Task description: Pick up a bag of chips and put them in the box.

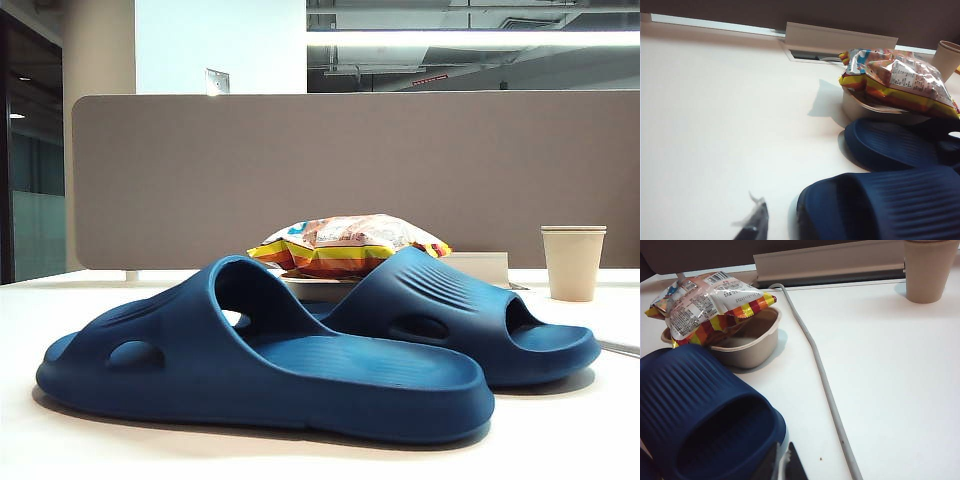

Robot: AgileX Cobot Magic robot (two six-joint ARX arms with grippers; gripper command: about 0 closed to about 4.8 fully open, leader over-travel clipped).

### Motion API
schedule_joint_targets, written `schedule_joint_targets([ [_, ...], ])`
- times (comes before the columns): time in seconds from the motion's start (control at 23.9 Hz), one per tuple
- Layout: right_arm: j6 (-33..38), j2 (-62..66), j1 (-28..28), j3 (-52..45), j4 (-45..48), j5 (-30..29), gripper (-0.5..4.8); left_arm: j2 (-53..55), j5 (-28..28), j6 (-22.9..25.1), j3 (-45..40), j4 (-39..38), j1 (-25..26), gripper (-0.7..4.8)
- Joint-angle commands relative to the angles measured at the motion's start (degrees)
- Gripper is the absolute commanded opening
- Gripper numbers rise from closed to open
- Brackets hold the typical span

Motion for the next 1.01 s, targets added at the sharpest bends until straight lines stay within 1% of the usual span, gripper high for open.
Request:
schedule_joint_targets([
  [0.04,0.2,-1.0,-0.1,0.2,-0.8,-0.1,0.22,0.0,0.1,-0.1,0.0,-0.5,0.0,0.76],
  [0.21,0.3,-2.6,-0.6,0.2,-2.6,-0.2,0.22,0.0,0.1,-0.1,0.0,-0.5,0.0,0.76],
  [1.01,0.4,-3.1,-0.4,0.2,-2.5,-0.1,0.22,0.0,0.1,-0.1,0.0,-0.5,0.0,0.75],
])
